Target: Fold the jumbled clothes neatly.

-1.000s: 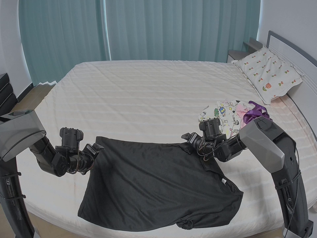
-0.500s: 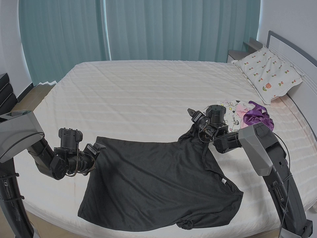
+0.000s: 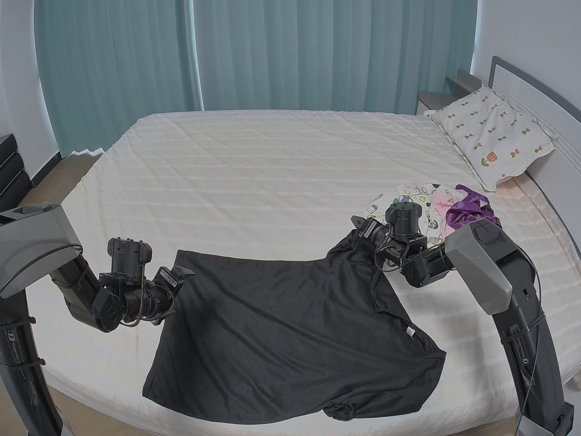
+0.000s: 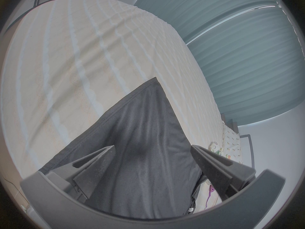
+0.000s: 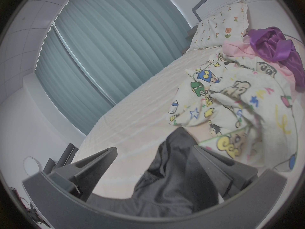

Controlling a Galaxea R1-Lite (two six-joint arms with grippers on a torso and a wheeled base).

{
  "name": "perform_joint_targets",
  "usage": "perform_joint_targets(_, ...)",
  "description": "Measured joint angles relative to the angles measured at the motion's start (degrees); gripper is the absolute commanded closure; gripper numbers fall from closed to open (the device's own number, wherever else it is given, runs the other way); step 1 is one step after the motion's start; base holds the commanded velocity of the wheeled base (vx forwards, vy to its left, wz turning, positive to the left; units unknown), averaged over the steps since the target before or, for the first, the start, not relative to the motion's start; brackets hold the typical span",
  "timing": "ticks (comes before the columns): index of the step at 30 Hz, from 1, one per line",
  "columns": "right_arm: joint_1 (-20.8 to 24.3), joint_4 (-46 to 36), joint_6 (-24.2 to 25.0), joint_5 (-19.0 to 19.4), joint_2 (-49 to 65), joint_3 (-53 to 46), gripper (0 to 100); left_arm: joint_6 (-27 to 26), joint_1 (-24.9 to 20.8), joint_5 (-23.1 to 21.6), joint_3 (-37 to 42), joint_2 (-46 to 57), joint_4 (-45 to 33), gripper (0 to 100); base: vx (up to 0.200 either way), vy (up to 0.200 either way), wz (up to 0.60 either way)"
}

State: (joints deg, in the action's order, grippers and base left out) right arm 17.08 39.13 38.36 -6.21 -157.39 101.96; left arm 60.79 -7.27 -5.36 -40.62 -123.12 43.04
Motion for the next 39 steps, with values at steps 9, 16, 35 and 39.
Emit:
perform_joint_targets(9,1.2,1.4,0.2,4.2,5.1,-10.5,0,-0.1,-0.1,-0.1,1.3,-0.1,1.6,0,0.000,0.000,0.00)
perform_joint_targets(16,3.0,0.7,0.5,3.8,4.7,-11.6,0,-0.1,-0.2,0.0,2.5,-0.2,3.0,0,0.000,0.000,0.00)
perform_joint_targets(35,0.6,10.1,-5.7,5.4,17.3,-42.5,0,-0.3,-0.1,0.0,3.1,-1.0,3.0,0,0.000,0.000,0.00)
perform_joint_targets(39,1.4,13.8,-6.2,5.9,20.7,-49.3,0,-0.3,-0.1,0.0,3.4,-1.1,3.1,0,0.000,0.000,0.00)
